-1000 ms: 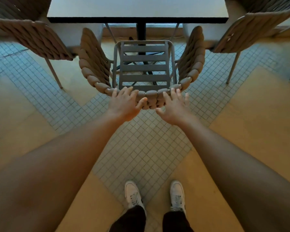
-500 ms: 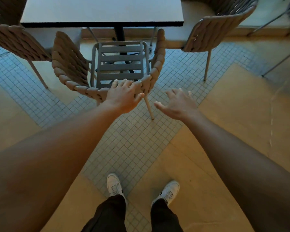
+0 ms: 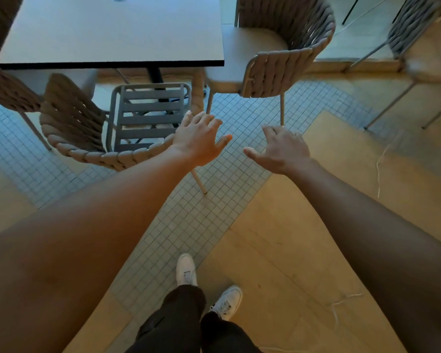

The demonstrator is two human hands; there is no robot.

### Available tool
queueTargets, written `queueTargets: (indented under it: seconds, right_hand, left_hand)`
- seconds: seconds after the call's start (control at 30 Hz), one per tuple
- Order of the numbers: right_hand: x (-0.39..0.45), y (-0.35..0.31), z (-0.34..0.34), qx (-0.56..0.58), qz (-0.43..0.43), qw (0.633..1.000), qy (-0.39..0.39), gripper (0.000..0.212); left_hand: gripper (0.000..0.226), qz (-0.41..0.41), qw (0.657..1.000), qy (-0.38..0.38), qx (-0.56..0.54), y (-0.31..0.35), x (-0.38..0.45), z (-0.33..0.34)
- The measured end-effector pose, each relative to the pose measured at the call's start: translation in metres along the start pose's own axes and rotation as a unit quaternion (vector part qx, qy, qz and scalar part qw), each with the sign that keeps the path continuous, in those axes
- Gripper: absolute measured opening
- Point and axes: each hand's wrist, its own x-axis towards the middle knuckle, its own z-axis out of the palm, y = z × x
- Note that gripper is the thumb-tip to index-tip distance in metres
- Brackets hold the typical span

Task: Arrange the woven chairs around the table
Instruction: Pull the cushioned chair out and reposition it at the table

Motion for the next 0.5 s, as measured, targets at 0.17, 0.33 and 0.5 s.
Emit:
queueTargets:
  seconds: [0.17, 0.33, 0.5]
  right_hand:
    - [0.026, 0.032, -0.018, -0.005, -0.008, 1.0, 0.016, 0.097]
    - [0.078, 0.069, -0.038, -0.019, 0.002, 0.999, 0.026, 0.097]
    - [0.14, 0.102, -0.055, -0.018, 0.012, 0.999, 0.033, 0.098]
  left_hand:
    - [0.069, 0.014, 1.0, 0.001, 0.005, 0.021, 0.048, -0.007]
    - [0.068, 0.027, 1.0, 0.005, 0.002, 0.034, 0.12, -0.014]
    - [0.062, 0.041, 0.999, 0.019, -0.024, 0.042, 0.197, -0.024]
